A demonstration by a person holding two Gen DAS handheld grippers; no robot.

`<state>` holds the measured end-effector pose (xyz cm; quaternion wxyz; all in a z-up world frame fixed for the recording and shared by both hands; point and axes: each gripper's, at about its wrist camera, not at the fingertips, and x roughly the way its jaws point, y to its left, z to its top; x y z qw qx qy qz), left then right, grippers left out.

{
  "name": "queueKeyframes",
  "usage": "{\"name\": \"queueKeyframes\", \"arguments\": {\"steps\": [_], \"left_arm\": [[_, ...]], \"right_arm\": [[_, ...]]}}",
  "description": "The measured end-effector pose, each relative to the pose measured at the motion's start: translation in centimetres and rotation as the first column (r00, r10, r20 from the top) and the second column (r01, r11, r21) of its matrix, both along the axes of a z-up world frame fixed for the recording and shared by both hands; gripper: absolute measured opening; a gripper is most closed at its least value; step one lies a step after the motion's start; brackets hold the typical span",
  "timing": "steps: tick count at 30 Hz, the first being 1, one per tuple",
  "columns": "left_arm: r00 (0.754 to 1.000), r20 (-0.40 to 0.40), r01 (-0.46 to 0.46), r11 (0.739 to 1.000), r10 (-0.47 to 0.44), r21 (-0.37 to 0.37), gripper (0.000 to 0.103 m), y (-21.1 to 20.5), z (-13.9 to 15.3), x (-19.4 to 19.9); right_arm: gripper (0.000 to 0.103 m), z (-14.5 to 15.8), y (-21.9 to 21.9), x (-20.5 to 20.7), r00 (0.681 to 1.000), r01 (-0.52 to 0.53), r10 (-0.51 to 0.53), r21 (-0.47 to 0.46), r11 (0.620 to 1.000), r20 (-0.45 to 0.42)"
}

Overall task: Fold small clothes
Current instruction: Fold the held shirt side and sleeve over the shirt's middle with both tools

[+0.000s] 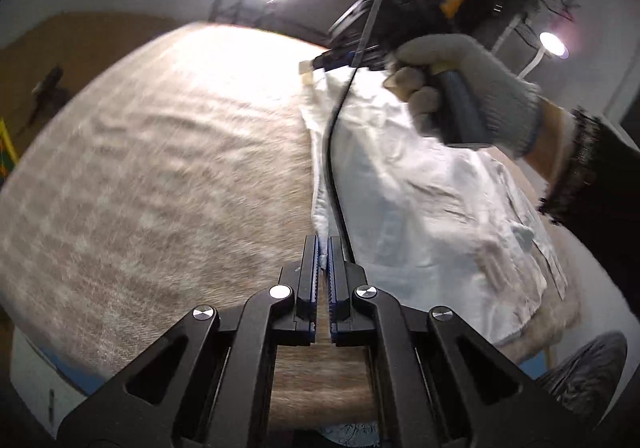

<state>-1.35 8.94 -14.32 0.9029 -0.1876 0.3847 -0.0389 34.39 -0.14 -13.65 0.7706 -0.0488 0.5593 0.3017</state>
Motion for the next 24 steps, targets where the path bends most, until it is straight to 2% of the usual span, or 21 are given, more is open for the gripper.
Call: {"name": "queueKeyframes", "arguments": {"steps": [7, 14, 20, 24], "left_arm": [[0.991, 0.044, 0.122, 0.990, -0.125, 0.068, 0.001, -4.2, 2.2, 1.3], [0.958, 0.065, 0.270, 0.955, -0.279, 0.120, 0.001, -10.8, 3.3, 2.2], [0.924, 0.027, 0.373, 0.916, -0.381, 0.147, 0.001, -16.0, 2.6, 3.6], [0.908, -0.001, 0.414, 0.895, -0.420, 0.168, 0.001, -18.3, 1.7, 4.2]], "right_arm": [[0.000, 2.0, -5.5, 0.4, 0.996, 0.087, -0.085, 0.131, 0.988, -0.016], [0.000, 3.2, -12.8, 0.7, 0.983, 0.181, -0.182, 0.193, 0.964, -0.011], [0.000, 1.6, -20.4, 0.5, 0.958, 0.285, -0.286, 0.208, 0.936, -0.024], [0.000, -0.1, -23.2, 0.6, 0.945, 0.325, -0.323, 0.214, 0.921, -0.048]]}}
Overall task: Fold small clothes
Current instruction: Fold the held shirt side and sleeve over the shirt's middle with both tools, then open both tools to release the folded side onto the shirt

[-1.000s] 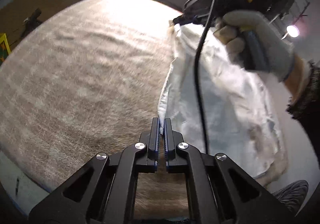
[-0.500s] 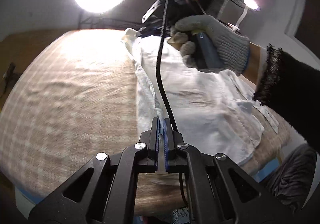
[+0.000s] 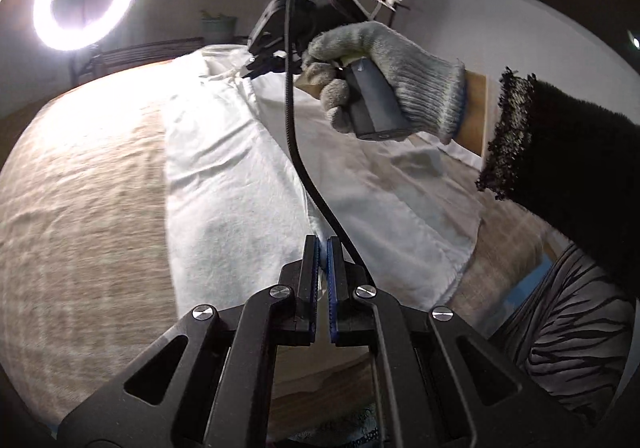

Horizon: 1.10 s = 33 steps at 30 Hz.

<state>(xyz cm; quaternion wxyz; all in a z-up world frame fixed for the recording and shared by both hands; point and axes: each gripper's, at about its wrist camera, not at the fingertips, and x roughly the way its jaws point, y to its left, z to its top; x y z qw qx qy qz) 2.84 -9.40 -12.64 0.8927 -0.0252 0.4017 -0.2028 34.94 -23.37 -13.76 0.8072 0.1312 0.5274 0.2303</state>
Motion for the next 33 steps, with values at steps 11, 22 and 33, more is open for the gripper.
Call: {"name": "queueKeyframes", "arguments": {"steps": [11, 22, 33], "left_arm": [[0.999, -0.047, 0.012, 0.998, -0.009, 0.058, 0.001, -1.0, -2.0, -0.2], [0.992, -0.043, 0.122, 0.986, -0.118, 0.112, 0.008, -0.5, -0.8, -3.8], [0.999, -0.019, -0.050, 0.998, 0.051, 0.039, 0.008, 6.5, 2.3, -4.0]], "right_arm": [[0.000, -3.0, -0.2, -0.1, 0.999, -0.033, 0.032, -0.044, 0.998, -0.035], [0.030, -1.6, -2.5, -1.7, 1.000, -0.028, 0.028, -0.104, 0.994, 0.000], [0.026, 3.8, -1.8, -11.8, 0.966, -0.216, 0.211, 0.015, 0.976, 0.147]]}}
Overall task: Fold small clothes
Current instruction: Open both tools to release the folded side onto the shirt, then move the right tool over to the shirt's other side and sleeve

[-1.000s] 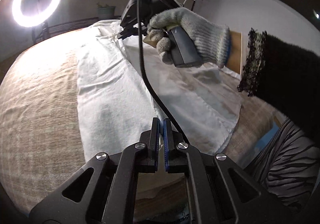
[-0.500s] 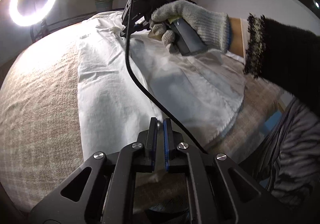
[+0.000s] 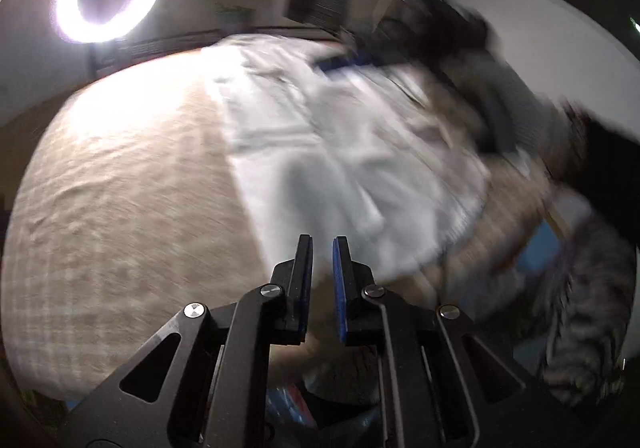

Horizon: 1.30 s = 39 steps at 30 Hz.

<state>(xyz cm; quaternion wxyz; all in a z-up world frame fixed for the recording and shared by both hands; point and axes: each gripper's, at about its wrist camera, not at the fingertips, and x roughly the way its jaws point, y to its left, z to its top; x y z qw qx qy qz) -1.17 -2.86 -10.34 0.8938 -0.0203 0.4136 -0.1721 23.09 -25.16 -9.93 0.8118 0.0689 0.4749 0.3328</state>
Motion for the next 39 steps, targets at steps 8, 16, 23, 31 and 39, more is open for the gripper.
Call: {"name": "queueKeyframes", "arguments": {"steps": [8, 16, 23, 31, 39], "left_arm": [[0.977, -0.025, -0.215, 0.975, 0.214, -0.064, 0.008, 5.3, 0.1, 4.8], [0.966, -0.022, -0.257, 0.964, 0.256, -0.061, 0.008, 7.3, -0.3, 4.5], [0.974, -0.025, -0.227, 0.973, 0.226, -0.036, 0.008, 6.1, -0.7, 4.7], [0.989, -0.031, -0.143, 0.989, 0.142, -0.044, 0.008, 2.9, -0.1, 5.5], [0.999, -0.031, -0.008, 0.999, 0.006, -0.052, 0.008, -2.8, 0.6, 6.3]], "right_arm": [[0.016, -4.9, 8.2, -6.7, 0.973, -0.226, 0.229, -0.138, 0.964, 0.005], [0.015, -5.7, 10.3, -12.9, 0.926, -0.365, 0.376, -0.176, 0.914, 0.030], [0.015, -5.5, 11.0, -18.7, 0.862, -0.499, 0.507, -0.155, 0.853, 0.013], [0.031, -0.8, 5.1, -17.1, 0.930, -0.367, 0.368, -0.078, 0.927, 0.004], [0.037, 3.2, -6.6, -15.3, 0.995, -0.071, 0.074, -0.042, 0.997, 0.073]]}}
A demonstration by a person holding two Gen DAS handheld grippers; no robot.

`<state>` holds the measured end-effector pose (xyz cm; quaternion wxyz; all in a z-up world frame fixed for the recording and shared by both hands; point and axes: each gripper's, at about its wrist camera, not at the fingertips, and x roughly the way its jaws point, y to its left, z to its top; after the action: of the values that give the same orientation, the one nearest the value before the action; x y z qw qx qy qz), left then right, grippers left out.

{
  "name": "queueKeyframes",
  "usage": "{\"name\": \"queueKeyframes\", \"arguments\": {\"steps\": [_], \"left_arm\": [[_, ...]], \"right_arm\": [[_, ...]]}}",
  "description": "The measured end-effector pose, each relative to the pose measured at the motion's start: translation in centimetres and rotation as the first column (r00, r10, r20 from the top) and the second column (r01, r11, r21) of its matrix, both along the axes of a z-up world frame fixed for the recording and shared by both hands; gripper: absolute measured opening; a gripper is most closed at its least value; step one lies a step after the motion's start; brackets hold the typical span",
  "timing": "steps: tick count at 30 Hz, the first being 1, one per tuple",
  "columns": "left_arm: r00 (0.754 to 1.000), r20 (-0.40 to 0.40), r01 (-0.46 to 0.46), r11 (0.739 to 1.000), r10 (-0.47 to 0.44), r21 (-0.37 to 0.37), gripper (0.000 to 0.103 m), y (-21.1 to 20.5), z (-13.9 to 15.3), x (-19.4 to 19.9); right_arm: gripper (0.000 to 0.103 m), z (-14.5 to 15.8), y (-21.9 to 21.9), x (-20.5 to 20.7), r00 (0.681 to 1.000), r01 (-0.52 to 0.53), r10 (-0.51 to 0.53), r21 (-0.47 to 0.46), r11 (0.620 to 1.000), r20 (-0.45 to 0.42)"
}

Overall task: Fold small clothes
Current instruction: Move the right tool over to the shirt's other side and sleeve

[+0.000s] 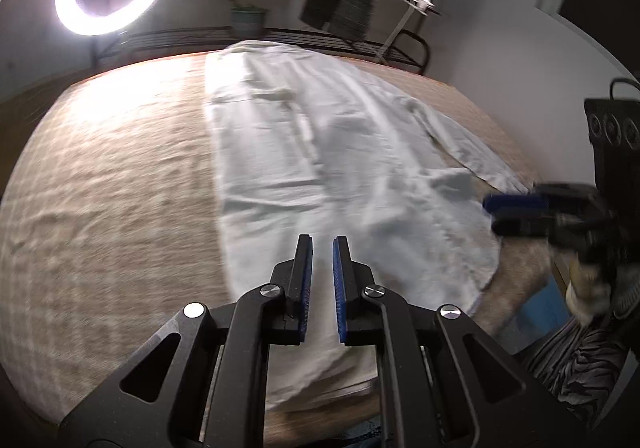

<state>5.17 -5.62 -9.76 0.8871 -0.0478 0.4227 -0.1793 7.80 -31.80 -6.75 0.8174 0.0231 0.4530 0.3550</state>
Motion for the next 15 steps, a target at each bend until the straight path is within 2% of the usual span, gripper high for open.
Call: {"name": "queueKeyframes", "arguments": {"steps": [5, 6, 9, 13, 15], "left_arm": [[0.993, 0.002, 0.118, 0.993, -0.118, 0.008, 0.008, -5.4, 0.0, 0.6], [0.989, 0.004, 0.148, 0.989, -0.148, 0.013, 0.008, -6.7, -0.1, 0.6], [0.973, 0.006, 0.231, 0.973, -0.231, 0.029, 0.008, -10.3, -0.3, 0.5], [0.947, -0.004, 0.320, 0.947, -0.320, 0.033, 0.008, -14.9, -1.0, 0.6], [0.936, -0.015, 0.352, 0.935, -0.352, 0.032, 0.008, -16.7, -1.4, 0.6]], "right_arm": [[0.043, 0.8, -6.6, 0.9, 0.982, 0.189, -0.189, 0.029, 0.982, 0.007], [0.048, 1.0, -7.9, 0.8, 0.973, 0.230, -0.230, 0.032, 0.973, 0.011], [0.052, 1.2, -12.5, 0.7, 0.942, 0.335, -0.336, 0.056, 0.941, 0.002], [0.056, 0.9, -18.1, 0.4, 0.877, 0.481, -0.481, 0.031, 0.876, 0.007], [0.056, 0.1, -21.4, 0.4, 0.823, 0.568, -0.568, 0.014, 0.823, -0.018]]}}
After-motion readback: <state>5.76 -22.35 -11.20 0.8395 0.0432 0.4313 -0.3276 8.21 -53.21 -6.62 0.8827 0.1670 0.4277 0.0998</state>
